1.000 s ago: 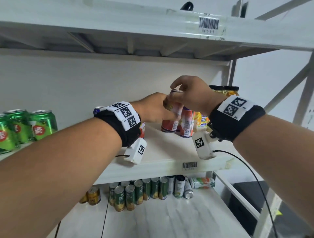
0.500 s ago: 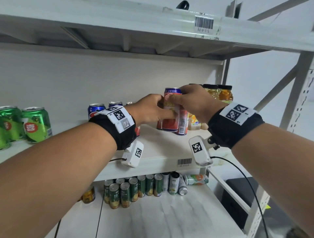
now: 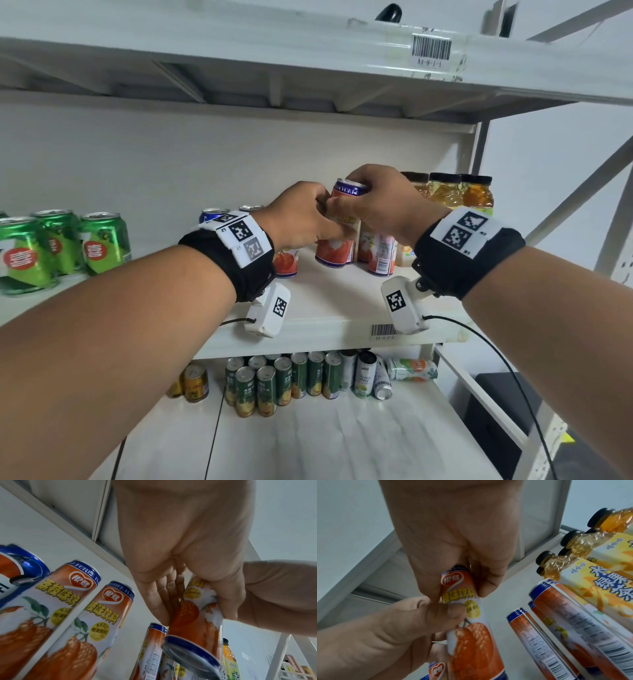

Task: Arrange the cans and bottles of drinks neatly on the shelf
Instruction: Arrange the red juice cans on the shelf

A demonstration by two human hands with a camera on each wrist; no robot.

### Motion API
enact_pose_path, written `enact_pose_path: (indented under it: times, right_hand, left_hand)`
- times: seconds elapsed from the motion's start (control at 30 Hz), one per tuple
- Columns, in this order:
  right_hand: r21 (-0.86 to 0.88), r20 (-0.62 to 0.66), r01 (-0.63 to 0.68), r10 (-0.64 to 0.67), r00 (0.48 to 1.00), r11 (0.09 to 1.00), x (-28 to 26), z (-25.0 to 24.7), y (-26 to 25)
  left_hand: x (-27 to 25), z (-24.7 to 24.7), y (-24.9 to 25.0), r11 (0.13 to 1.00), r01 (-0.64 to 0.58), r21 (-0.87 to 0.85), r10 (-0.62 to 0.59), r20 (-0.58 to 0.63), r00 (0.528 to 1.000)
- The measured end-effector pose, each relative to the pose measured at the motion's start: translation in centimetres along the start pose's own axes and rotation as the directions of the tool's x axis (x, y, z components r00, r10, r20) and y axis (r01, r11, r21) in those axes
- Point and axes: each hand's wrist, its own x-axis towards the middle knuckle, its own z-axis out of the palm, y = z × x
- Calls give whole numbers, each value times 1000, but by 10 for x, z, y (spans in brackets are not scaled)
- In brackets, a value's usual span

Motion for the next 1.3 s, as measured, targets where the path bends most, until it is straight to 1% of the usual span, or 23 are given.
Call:
enact_pose_path:
  times: [0.1,0.17,0.23,0.3,0.37,0.57,0.63,0.7,0.83,0.9,0.97,1.1,1.23,1.3]
  right_hand:
    - [-34,28,31,-30,999,999,3,5,-8]
    - [-34,46,60,-58,997,998,5,10,-13]
    - [-12,75,94,-93,993,996,8,17,-17]
    - [40,104,114,-118,988,993,11,25,-20]
    - [61,118,126,-133,984,990,16,36,-24]
    - [-40,181,223,-213,960,974,31,72,-41]
    - [-104,198,261,-237,951,960,35,83,-48]
    - [-150,220,276,-240,946,949,40,95,-53]
    - [-238,259,289,-226,939,927,48,115,-58]
    - [-274,275,296,-220,936,915,50,125,-60]
    - [-313,281,308,-222,934,899,51,135,-63]
    - [-346,285,307,-212,935,887,53,142,-65]
    - [-336,300,287,-188,935,897,56,137,-65]
    - [-318,272,292,-208,940,902,57,129,-63]
  left_hand:
    - [-5,-6,0,999,30,16,-30,10,999]
    - [-9,-13,-3,999,41,30,-43,43,998]
    - [-14,-23,-8,999,47,5,-48,72,996]
    - [-19,-34,-13,999,55,3,-55,57,997]
    - [-25,-45,-18,997,60,44,-62,35,997]
    - [-44,-74,-40,992,101,78,-103,18,995]
    - [-50,-84,-47,979,132,154,-130,-22,991]
    - [-56,-95,-53,946,167,277,-156,-62,986]
    - [-68,-115,-64,831,217,512,-185,-114,976]
    - [-74,-124,-68,787,243,567,-200,-138,970]
    - [-78,-131,-73,764,260,590,-213,-150,965]
    - [-81,-139,-78,761,250,598,-185,-169,968]
    - [-72,-139,-74,783,200,589,-108,-188,976]
    - [-63,-136,-66,802,164,575,-59,-196,979]
